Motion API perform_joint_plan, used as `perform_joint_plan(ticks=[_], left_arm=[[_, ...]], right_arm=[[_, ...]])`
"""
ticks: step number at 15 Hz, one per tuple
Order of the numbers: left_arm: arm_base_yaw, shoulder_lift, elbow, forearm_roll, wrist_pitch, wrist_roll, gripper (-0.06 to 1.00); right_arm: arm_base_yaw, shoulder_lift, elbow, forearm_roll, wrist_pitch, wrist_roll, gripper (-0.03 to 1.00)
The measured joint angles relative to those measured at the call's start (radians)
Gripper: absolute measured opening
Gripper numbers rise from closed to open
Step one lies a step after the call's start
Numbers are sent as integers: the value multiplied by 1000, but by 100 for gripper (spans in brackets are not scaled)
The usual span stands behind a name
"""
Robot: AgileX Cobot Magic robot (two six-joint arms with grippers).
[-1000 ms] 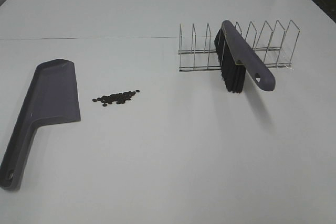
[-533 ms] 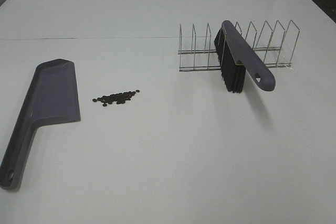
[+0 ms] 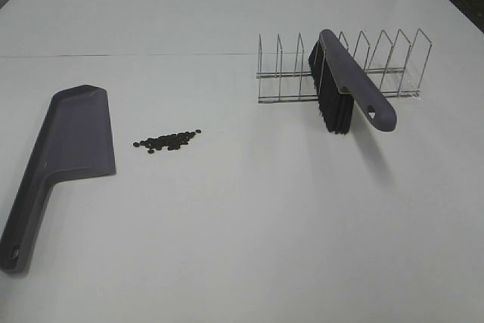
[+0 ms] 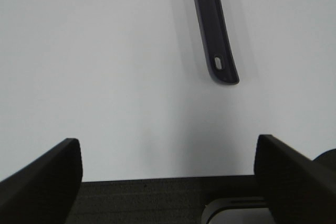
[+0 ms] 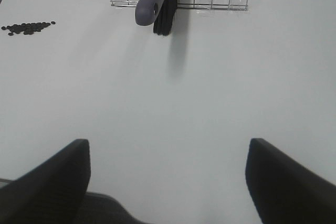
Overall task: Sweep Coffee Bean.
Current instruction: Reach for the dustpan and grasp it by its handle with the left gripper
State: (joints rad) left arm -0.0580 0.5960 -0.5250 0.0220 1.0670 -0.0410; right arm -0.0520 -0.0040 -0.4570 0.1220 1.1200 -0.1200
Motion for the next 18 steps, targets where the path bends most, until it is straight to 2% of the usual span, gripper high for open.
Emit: perform_joint_plan(ticks=[2,5,7,10,13,14,16,18], left_arm=[[0,97,-13,1,-34,-44,81],[0,283,-23,-9,-244,-125,81],[0,428,-45,-33,-323,-134,81],[0,638,-142,-57,-347,-135,81],[0,884,-295,-143,-330,-123,81],[-11,981,-355,-177,-292,-114,81],[-53,1103,-415,-191,-267,-115,81],[-70,1183,-458,-194,-267,-161,81]], right_arm=[[0,0,0,0,0,0,76],[0,0,0,0,0,0,76],[0,0,0,0,0,0,76],[0,0,0,0,0,0,76],[0,0,0,0,0,0,76],[0,0,0,0,0,0,76],[0,0,0,0,0,0,76],[0,0,0,0,0,0,76]])
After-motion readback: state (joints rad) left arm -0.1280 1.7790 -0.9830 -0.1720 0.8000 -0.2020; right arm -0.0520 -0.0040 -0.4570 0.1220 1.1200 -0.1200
